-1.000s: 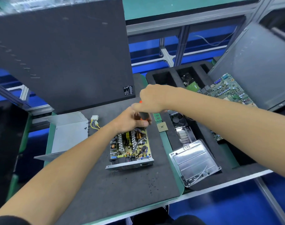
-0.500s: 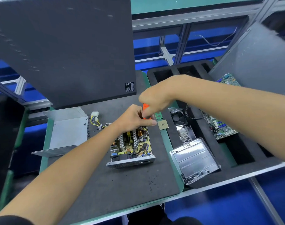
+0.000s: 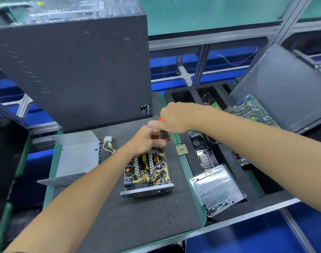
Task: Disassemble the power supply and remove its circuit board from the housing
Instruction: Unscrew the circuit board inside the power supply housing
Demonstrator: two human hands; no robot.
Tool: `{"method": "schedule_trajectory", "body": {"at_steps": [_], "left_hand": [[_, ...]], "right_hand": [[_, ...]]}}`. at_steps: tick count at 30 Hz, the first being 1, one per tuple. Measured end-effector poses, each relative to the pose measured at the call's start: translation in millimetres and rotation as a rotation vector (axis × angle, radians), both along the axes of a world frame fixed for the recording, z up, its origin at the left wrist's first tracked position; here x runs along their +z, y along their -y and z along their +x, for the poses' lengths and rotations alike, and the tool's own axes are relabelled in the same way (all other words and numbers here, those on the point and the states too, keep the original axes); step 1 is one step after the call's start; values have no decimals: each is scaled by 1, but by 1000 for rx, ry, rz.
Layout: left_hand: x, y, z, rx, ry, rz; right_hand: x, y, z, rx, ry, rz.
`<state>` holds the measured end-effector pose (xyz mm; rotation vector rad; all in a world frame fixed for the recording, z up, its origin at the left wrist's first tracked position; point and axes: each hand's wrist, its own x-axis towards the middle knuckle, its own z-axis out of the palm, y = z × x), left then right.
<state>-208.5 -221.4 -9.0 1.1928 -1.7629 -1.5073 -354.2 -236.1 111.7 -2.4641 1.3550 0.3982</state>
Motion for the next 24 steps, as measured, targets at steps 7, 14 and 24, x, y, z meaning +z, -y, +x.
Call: {"method": "schedule_trajectory", "body": {"at_steps": [7,14,24], "left_hand": [[-1,0,3,-28,-20,96],[1,1,2,-20,26,69],[5,-1,11,-101,53,81]], "right_hand": [[-1,0,10,232,-212,20],[1,-9,12,164,-143,54],[6,-11,10,212,-208,98]]}}
